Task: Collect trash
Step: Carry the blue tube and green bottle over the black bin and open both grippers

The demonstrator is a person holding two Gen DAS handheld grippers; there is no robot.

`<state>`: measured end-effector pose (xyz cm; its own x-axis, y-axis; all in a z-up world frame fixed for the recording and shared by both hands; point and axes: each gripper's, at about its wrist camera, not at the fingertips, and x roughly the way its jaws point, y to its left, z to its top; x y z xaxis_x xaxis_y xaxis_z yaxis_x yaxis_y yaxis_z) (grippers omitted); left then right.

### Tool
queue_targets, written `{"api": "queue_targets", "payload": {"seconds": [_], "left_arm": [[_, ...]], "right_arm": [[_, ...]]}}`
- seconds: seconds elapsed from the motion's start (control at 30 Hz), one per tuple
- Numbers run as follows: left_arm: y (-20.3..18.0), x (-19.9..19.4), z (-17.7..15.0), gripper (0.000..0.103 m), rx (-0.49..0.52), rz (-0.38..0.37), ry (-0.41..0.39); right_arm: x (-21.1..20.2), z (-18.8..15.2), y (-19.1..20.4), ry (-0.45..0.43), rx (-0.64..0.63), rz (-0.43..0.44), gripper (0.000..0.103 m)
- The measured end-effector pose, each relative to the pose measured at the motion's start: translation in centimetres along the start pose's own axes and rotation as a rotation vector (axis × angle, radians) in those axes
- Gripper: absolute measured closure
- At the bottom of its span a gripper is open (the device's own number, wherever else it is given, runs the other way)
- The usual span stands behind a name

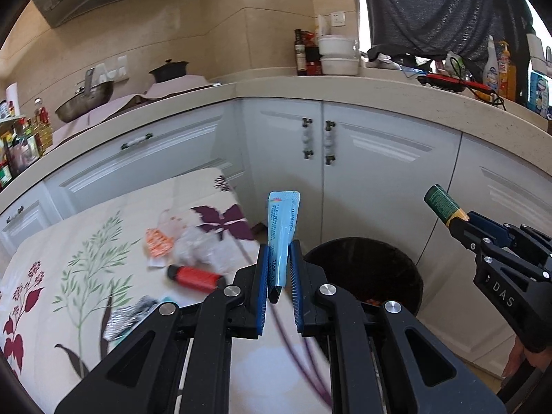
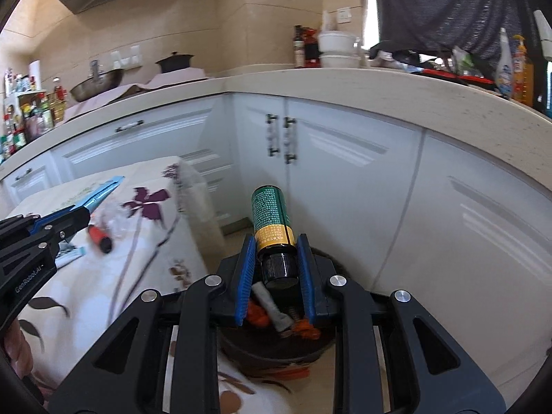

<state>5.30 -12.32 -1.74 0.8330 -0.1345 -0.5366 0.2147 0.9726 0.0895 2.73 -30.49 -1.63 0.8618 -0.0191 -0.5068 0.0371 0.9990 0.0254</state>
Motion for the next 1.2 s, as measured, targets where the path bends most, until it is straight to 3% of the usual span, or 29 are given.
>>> {"api": "queue_targets", "payload": {"seconds": [0.67, 1.2], "left_arm": [[-6.3, 5.0, 0.9, 0.09, 0.024, -0.009, 0.045], [-7.9, 9.0, 1.3, 0.09, 0.006, 0.032, 0.093]], "right_arm": [[3.6, -0.5, -3.2, 0.017, 0.051, -0.035, 0.079], [7.3, -0.8, -4.3, 0.055, 0.075, -0.04, 0.079]]}}
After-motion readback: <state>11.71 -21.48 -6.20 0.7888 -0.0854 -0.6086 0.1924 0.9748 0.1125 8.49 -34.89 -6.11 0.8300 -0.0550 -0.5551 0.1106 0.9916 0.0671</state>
